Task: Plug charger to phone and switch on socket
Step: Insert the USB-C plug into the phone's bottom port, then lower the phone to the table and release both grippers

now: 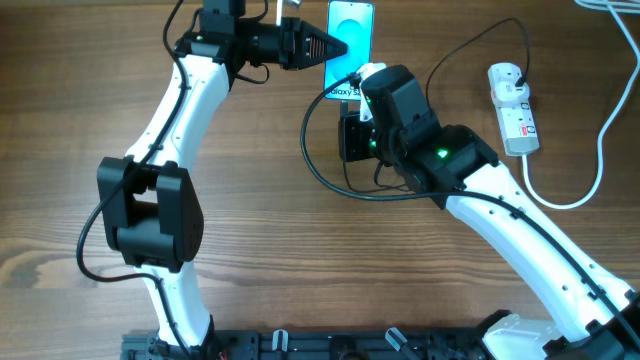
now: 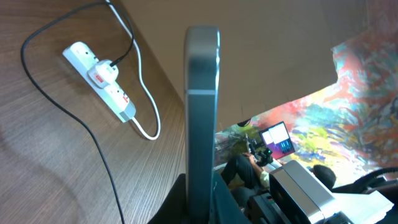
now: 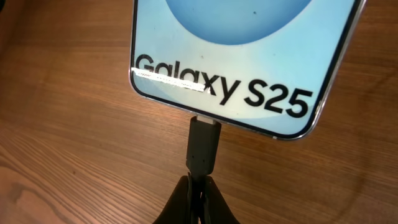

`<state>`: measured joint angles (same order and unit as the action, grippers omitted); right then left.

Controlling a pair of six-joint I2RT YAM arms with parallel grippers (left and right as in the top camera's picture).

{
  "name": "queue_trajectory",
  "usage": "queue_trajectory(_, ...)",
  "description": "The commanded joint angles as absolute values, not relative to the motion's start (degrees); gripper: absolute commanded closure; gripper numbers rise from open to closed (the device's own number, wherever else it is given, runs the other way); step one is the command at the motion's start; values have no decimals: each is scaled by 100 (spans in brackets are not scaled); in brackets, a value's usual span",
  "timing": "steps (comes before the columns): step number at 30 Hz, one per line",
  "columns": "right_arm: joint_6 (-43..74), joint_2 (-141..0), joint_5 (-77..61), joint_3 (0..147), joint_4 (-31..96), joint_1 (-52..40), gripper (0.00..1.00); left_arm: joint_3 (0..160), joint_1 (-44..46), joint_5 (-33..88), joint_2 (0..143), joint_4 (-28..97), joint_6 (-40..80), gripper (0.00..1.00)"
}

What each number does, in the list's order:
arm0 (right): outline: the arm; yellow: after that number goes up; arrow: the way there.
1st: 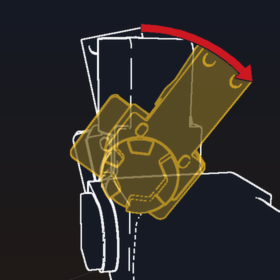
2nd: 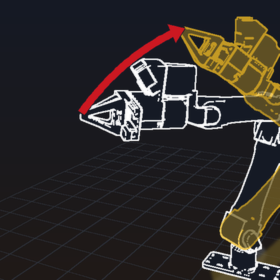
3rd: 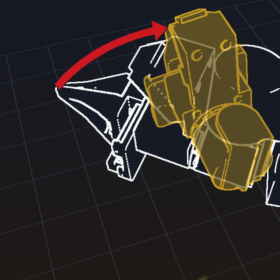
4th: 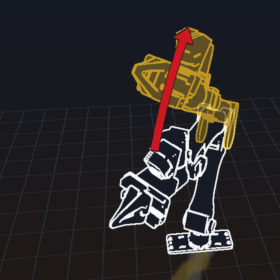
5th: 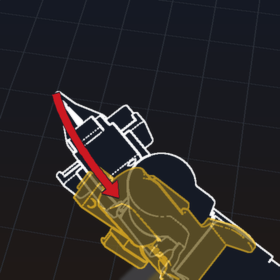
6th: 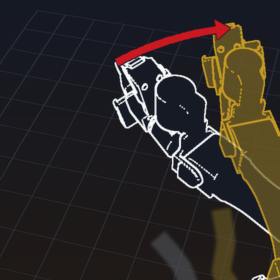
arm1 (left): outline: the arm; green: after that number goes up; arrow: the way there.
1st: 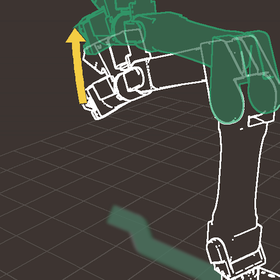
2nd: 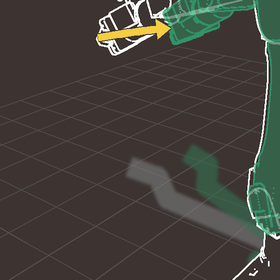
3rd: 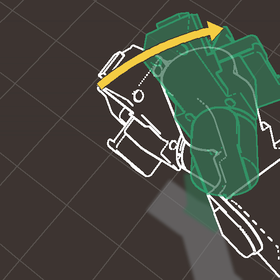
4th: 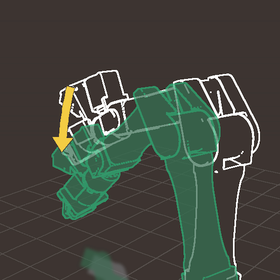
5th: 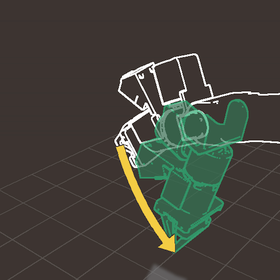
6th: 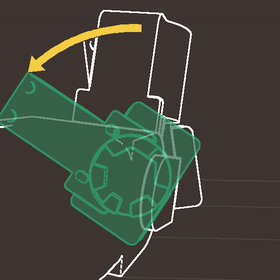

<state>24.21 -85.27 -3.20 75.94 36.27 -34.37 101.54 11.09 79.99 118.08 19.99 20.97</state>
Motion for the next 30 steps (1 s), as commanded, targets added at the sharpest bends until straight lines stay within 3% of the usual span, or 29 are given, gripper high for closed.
queue_trajectory(1, 2287, -8582, -176, 7802, 3371, -3350, 96, 10210, 1151, 8549, 11671, 2051, 1817, 96)
queue_trajectory(9, 2115, -8582, -189, 7822, 3336, -3186, 96, 10210, 1151, 8486, 11671, 2134, 1822, 96)
queue_trajectory(10, 2119, -8582, -226, 7822, 3352, -3186, 85, 10210, 1151, 8289, 11671, 2176, 1826, 96)
queue_trajectory(11, 2119, -8582, -298, 7822, 3376, -3186, 65, 10210, 1151, 8023, 11671, 2228, 1846, 96)
queue_trajectory(13, 2180, -8582, -351, 7822, 3476, -3186, 34, 10210, 1133, 7483, 11671, 2388, 1846, 96)
queue_trajectory(14, 2259, -8580, -353, 7822, 3592, -3186, 25, 10210, 1129, 6928, 11671, 2523, 1846, 96)
queue_trajectory(22, 2427, -8160, -204, 7883, 4108, -2987, 1, 10210, 1098, 5284, 11743, 3389, 1841, 96)
queue_trajectory(30, 2460, -7487, -132, 7907, 4969, -1500, 1, 10103, 1614, 5030, 12672, 3625, 2281, 96)
